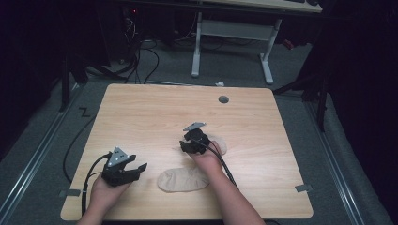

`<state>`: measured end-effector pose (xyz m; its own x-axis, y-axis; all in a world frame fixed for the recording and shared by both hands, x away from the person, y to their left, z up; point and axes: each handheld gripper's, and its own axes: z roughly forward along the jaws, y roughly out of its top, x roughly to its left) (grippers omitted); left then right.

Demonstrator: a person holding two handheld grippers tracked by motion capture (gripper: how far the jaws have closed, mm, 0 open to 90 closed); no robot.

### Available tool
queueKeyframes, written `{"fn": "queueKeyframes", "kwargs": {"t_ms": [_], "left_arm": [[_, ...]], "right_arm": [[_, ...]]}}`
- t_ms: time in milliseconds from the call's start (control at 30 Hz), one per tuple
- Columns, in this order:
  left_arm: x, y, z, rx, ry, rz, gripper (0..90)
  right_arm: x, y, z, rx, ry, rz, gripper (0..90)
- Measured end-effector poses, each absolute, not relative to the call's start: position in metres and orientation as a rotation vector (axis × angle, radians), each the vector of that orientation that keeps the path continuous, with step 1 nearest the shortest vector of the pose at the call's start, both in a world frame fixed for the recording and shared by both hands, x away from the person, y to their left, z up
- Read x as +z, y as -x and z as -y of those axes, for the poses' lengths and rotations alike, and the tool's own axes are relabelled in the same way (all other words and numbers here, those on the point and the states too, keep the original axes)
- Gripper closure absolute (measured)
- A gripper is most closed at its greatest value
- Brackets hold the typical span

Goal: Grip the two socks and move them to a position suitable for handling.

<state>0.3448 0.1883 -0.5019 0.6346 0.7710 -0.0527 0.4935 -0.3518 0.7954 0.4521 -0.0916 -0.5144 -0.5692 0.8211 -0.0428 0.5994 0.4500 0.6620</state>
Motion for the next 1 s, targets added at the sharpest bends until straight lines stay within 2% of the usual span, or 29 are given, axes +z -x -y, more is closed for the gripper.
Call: {"fn": "queueKeyframes", "kwargs": {"t_ms": [167,233,267,300,400,467,733,1000], "left_arm": [[-0.503,-0.344,-0.184,0.424,-2.039,-0.976,41.5],[-0.503,-0.344,-0.184,0.421,-2.044,-0.975,41.5],[-0.503,-0.344,-0.184,0.421,-2.043,-0.973,41.5],[-0.503,-0.344,-0.184,0.421,-2.043,-0.973,41.5],[-0.504,-0.343,-0.183,0.42,-2.047,-0.969,41.5],[-0.504,-0.343,-0.182,0.418,-2.056,-0.967,41.5],[-0.505,-0.342,-0.179,0.413,-2.061,-0.955,41.5],[-0.504,-0.342,-0.18,0.399,-2.038,-0.955,41.7]], "right_arm": [[-0.521,-0.455,0.091,0.829,-1.227,-2.356,52.1],[-0.521,-0.455,0.092,0.826,-1.231,-2.36,55.3],[-0.521,-0.454,0.094,0.824,-1.236,-2.357,59.9],[-0.521,-0.454,0.094,0.824,-1.236,-2.357,59.9],[-0.519,-0.453,0.095,0.8,-1.218,-2.367,77.3],[-0.519,-0.453,0.097,0.795,-1.199,-2.37,82.8],[-0.499,-0.441,0.106,0.923,-1.167,-2.331,83.6],[-0.474,-0.413,0.135,1.117,-1.139,-2.197,83.6]]}}
